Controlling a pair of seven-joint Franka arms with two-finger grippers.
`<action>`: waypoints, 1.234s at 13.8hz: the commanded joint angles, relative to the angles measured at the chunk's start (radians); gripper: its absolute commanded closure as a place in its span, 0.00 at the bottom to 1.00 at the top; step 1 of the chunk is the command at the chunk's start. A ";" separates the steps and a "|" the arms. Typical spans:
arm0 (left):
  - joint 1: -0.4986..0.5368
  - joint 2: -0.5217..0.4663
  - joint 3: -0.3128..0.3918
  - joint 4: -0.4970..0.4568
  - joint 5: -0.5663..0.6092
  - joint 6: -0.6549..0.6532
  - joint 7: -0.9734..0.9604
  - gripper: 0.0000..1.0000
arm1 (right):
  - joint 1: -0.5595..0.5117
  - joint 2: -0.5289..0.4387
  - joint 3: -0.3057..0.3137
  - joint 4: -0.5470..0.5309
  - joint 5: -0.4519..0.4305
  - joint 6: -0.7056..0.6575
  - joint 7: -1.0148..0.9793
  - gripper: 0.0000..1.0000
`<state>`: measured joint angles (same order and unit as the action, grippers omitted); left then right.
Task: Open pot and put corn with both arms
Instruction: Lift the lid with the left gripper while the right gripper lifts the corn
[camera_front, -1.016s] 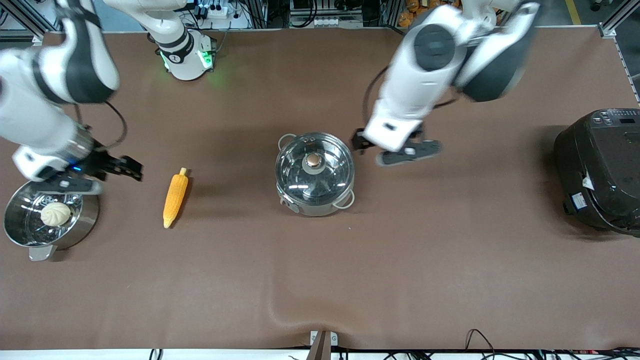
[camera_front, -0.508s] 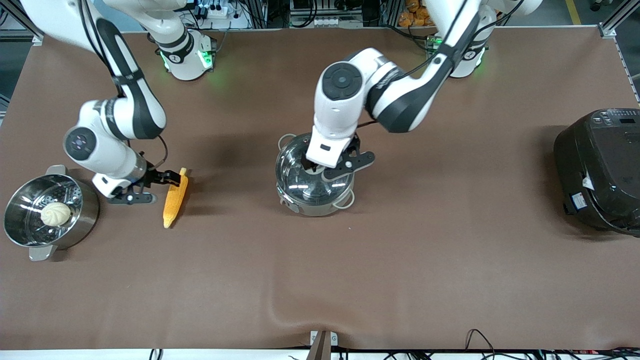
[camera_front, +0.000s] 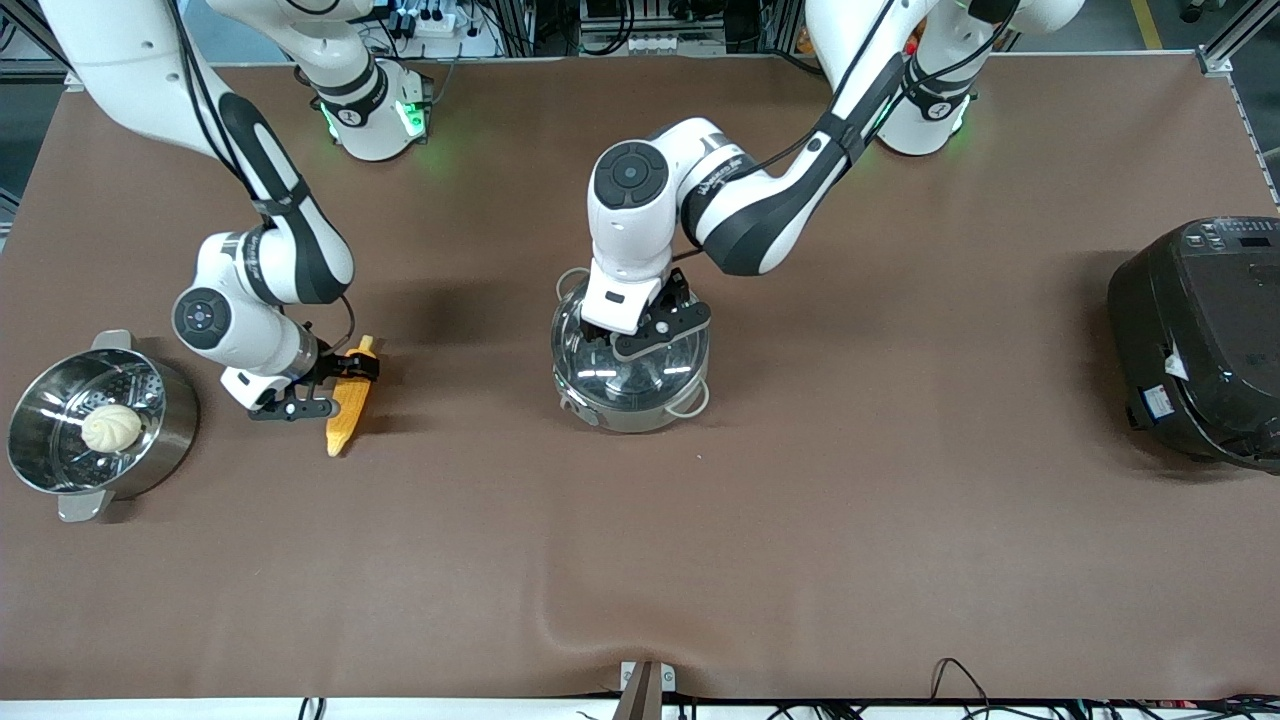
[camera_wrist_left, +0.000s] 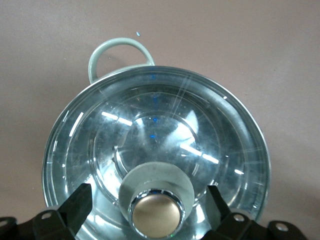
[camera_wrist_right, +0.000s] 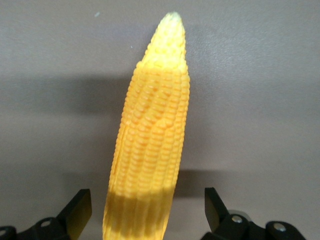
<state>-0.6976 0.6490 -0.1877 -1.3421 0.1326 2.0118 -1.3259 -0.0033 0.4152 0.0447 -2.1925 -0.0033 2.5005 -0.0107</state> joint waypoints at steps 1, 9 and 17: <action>-0.031 0.034 0.010 0.026 0.041 0.004 -0.033 0.00 | -0.001 0.007 0.003 0.016 0.009 -0.002 0.023 0.00; -0.034 0.034 0.007 0.024 0.038 0.004 -0.045 0.26 | 0.008 -0.007 0.007 0.089 0.009 -0.122 0.123 0.61; -0.028 0.018 0.005 0.024 0.021 0.001 -0.045 1.00 | 0.062 -0.042 0.047 0.464 0.032 -0.597 0.130 0.67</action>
<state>-0.7229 0.6744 -0.1863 -1.3287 0.1423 2.0156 -1.3407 0.0370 0.3633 0.0726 -1.7635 0.0051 1.9251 0.0958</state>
